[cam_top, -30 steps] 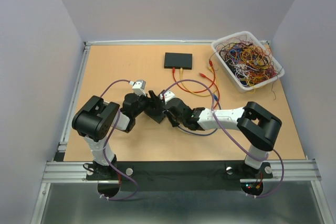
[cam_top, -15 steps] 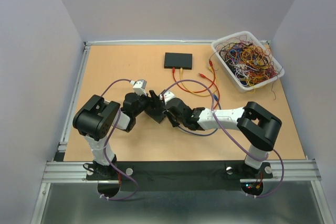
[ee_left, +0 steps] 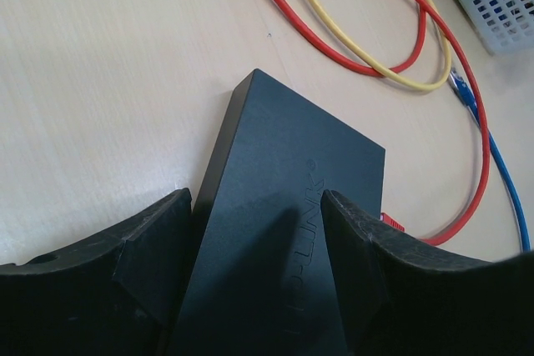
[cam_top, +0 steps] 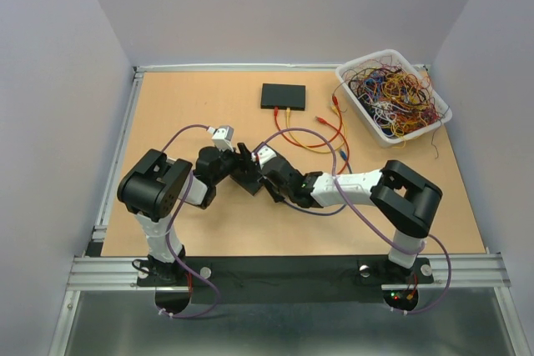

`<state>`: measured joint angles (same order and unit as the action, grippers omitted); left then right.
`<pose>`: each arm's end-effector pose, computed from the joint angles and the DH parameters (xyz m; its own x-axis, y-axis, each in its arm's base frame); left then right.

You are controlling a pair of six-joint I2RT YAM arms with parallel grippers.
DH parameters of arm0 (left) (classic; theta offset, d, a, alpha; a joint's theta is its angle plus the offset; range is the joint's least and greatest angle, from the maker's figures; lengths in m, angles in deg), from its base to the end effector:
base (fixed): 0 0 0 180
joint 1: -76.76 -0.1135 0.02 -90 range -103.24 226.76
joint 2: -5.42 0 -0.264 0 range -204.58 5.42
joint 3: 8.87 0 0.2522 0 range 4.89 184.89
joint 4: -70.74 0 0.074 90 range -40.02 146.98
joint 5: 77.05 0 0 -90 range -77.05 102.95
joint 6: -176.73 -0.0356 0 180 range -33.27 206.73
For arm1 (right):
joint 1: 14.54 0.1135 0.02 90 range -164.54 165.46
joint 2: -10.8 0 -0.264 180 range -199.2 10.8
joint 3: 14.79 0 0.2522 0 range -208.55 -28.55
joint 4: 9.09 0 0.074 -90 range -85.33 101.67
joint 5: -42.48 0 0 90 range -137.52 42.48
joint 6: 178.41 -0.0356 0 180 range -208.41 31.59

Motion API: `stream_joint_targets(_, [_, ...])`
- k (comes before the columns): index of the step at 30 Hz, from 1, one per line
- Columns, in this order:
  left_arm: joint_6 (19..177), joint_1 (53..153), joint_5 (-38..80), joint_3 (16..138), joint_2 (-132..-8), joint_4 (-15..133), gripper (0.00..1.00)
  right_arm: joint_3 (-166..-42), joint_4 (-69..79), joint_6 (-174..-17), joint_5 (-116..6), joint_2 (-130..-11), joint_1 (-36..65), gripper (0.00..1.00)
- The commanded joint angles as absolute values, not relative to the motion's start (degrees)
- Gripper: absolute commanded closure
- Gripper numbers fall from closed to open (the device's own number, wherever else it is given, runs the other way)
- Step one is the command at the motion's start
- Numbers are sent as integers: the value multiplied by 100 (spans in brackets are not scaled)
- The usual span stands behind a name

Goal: Insert the plug into the switch port

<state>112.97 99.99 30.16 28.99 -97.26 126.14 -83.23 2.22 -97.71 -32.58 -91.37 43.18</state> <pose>0.2640 -0.1248 0.1251 -0.4201 -0.2793 -0.8634 0.5120 0.7126 -0.4796 0.2011 0.3011 0.1548 -0.4892 -0.4821 -0.7268 -0.6491 0.7579 -0.0658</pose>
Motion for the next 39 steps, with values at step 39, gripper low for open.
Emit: stream_joint_targets(39, [11495, 10067, 3571, 2739, -9882, 12535, 28, -9420, -473, -9378, -2941, -9467, 4294, 100])
